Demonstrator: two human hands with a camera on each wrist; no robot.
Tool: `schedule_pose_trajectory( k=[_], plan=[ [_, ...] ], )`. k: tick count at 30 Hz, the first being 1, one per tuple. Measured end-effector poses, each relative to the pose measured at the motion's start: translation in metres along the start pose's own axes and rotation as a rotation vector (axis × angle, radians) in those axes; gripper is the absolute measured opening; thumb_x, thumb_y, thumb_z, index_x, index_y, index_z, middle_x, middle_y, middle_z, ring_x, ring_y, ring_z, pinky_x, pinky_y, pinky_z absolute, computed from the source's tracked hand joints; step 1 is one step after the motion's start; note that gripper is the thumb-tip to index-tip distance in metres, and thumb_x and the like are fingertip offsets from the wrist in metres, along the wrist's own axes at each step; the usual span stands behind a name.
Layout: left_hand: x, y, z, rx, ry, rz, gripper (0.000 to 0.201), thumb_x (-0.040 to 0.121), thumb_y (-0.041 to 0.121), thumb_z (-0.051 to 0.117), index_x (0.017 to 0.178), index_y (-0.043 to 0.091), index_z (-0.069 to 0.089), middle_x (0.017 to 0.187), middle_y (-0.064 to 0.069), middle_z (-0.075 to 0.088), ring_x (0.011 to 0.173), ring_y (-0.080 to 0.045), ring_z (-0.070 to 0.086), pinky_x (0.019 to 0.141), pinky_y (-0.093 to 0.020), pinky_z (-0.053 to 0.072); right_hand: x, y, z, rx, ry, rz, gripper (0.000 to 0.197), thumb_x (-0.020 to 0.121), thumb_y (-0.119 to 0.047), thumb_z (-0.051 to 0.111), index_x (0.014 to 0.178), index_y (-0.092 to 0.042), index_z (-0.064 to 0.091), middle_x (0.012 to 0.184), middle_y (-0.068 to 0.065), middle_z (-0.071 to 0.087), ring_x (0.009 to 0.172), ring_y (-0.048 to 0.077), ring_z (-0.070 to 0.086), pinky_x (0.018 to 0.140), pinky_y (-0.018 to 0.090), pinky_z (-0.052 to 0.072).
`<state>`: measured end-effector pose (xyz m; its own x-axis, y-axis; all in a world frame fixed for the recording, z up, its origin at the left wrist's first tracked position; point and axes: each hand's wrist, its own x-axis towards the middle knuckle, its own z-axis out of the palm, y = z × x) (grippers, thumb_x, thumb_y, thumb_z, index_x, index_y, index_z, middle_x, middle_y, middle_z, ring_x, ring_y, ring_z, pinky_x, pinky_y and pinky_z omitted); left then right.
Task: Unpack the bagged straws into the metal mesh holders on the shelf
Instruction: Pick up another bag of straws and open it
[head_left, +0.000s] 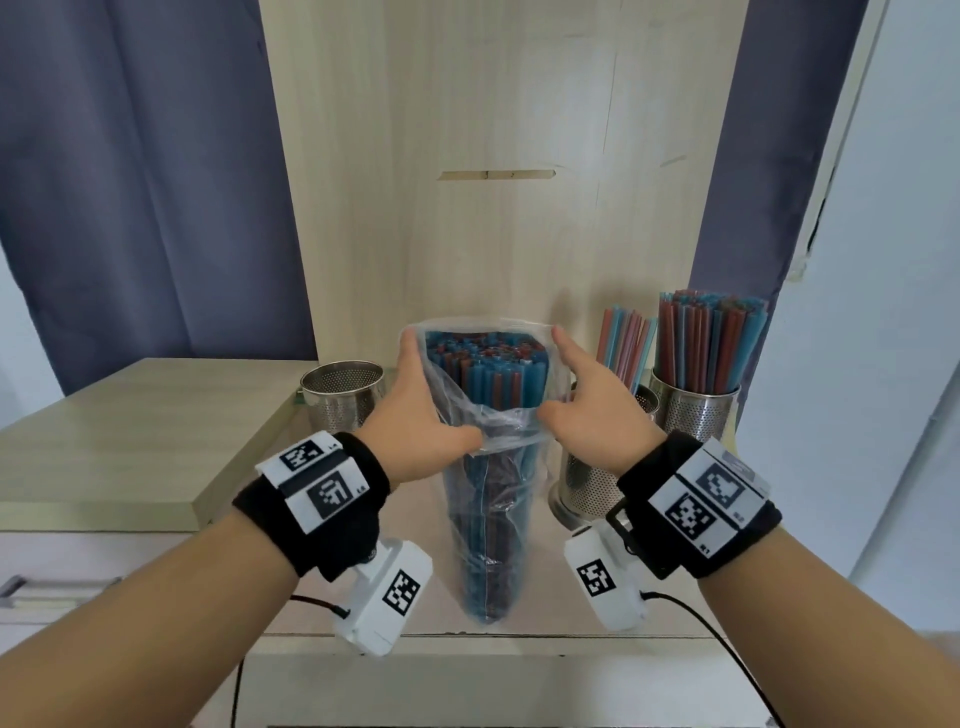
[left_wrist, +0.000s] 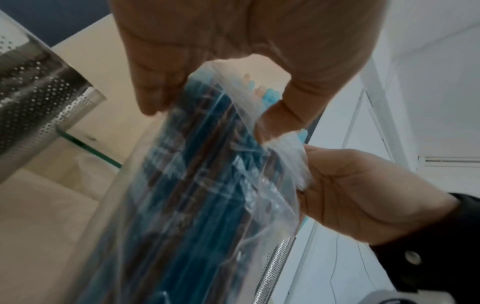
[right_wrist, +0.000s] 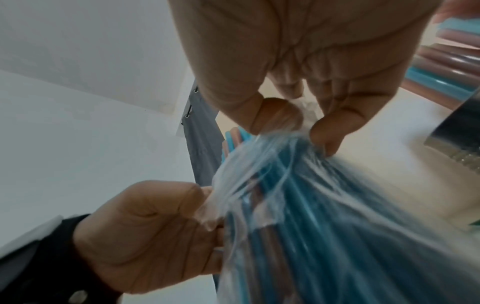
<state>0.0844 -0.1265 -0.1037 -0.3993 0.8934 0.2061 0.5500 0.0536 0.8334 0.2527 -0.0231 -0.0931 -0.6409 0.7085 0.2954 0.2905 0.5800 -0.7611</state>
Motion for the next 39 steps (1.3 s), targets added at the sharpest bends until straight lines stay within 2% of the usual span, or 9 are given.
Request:
schedule_pose_trajectory(
  k=[2, 6, 9, 11, 18, 24, 30, 33, 39],
  plan=[
    [0.004, 0.0, -0.005, -0.077, -0.06, 0.008, 0.133, 0.068, 0.015, 0.079, 0.151, 0.032, -0.023, 0.15, 0.01, 0.028, 0.132, -0.014, 0.042, 0.105, -0.03, 0.042, 0.004, -0.002, -0.008, -0.004, -0.104, 0.044, 0.102, 0.088, -0.006, 0.062, 0.155, -0.021, -0.014, 0.152, 0.003, 0.036, 0.077, 0.003, 0.057, 0.055, 0.006, 0.045],
    [0.008, 0.0, -0.019, -0.061, -0.178, 0.077, 0.093, 0.072, -0.001, 0.079, 0.146, 0.021, 0.027, 0.121, 0.01, 0.06, 0.111, -0.008, 0.061, 0.086, -0.014, 0.05, 0.008, 0.001, -0.02, 0.167, -0.204, 0.104, 0.101, 0.086, -0.002, 0.059, 0.155, -0.036, -0.007, 0.098, -0.004, 0.059, 0.063, 0.019, 0.051, 0.064, 0.03, 0.047],
    [0.009, -0.004, -0.025, -0.06, -0.211, 0.074, 0.105, 0.052, 0.037, 0.093, 0.141, 0.024, 0.038, 0.122, 0.009, 0.064, 0.113, -0.008, 0.062, 0.099, -0.028, 0.049, 0.008, 0.007, -0.018, 0.33, -0.074, 0.014, 0.079, 0.082, -0.007, 0.059, 0.136, -0.055, 0.025, 0.101, 0.032, 0.065, 0.08, 0.056, 0.057, 0.083, 0.06, 0.052],
    [0.009, -0.006, -0.024, -0.006, -0.141, 0.078, 0.127, 0.035, 0.065, 0.089, 0.142, 0.024, 0.035, 0.129, 0.01, 0.058, 0.117, -0.009, 0.057, 0.104, -0.034, 0.045, 0.006, 0.011, -0.014, 0.451, 0.032, -0.056, 0.049, 0.087, -0.003, 0.055, 0.119, -0.036, 0.037, 0.109, 0.036, 0.062, 0.087, 0.053, 0.059, 0.087, 0.07, 0.046],
    [0.012, -0.012, -0.018, -0.069, -0.152, 0.115, 0.142, 0.024, 0.068, 0.089, 0.141, 0.033, 0.016, 0.134, 0.012, 0.05, 0.121, -0.006, 0.054, 0.108, -0.035, 0.043, 0.006, 0.022, -0.002, 0.34, 0.255, -0.061, 0.03, 0.093, 0.008, 0.042, 0.094, -0.019, 0.056, 0.088, 0.029, 0.065, 0.063, 0.028, 0.056, 0.056, 0.036, 0.052],
    [0.013, -0.016, -0.02, 0.048, -0.239, 0.164, 0.15, 0.038, 0.056, 0.092, 0.153, 0.039, -0.004, 0.146, 0.017, 0.034, 0.132, -0.004, 0.041, 0.114, -0.03, 0.031, 0.004, 0.015, -0.014, 0.17, -0.066, -0.001, 0.08, 0.089, 0.001, 0.053, 0.155, -0.028, 0.019, 0.153, -0.007, 0.03, 0.054, 0.01, 0.062, 0.062, 0.025, 0.055],
    [0.018, -0.013, -0.026, 0.068, -0.378, 0.234, 0.13, 0.051, 0.033, 0.094, 0.153, 0.03, 0.013, 0.142, 0.02, 0.047, 0.13, -0.001, 0.048, 0.111, -0.027, 0.038, 0.008, 0.01, -0.028, 0.015, -0.404, -0.006, 0.14, 0.062, -0.036, 0.089, 0.152, -0.032, -0.019, 0.163, -0.005, -0.01, 0.136, 0.029, 0.04, 0.079, 0.0, 0.039],
    [0.016, -0.005, -0.023, 0.006, -0.45, 0.267, 0.083, 0.061, 0.008, 0.089, 0.133, 0.023, 0.05, 0.126, 0.01, 0.066, 0.119, -0.007, 0.06, 0.098, -0.021, 0.048, 0.016, 0.006, -0.027, -0.072, -0.396, -0.021, 0.145, 0.053, -0.043, 0.083, 0.152, -0.03, -0.021, 0.164, -0.003, -0.004, 0.137, 0.003, 0.016, 0.093, 0.001, 0.029],
    [0.02, -0.014, -0.02, -0.008, -0.416, 0.262, 0.11, 0.051, 0.026, 0.096, 0.142, 0.039, 0.035, 0.142, 0.001, 0.053, 0.13, -0.013, 0.052, 0.11, -0.042, 0.042, 0.027, 0.002, -0.027, -0.026, -0.584, 0.009, 0.083, 0.051, -0.047, 0.091, 0.126, -0.032, 0.058, 0.114, -0.006, 0.071, 0.1, 0.017, 0.069, 0.07, 0.029, 0.057]
  ],
)
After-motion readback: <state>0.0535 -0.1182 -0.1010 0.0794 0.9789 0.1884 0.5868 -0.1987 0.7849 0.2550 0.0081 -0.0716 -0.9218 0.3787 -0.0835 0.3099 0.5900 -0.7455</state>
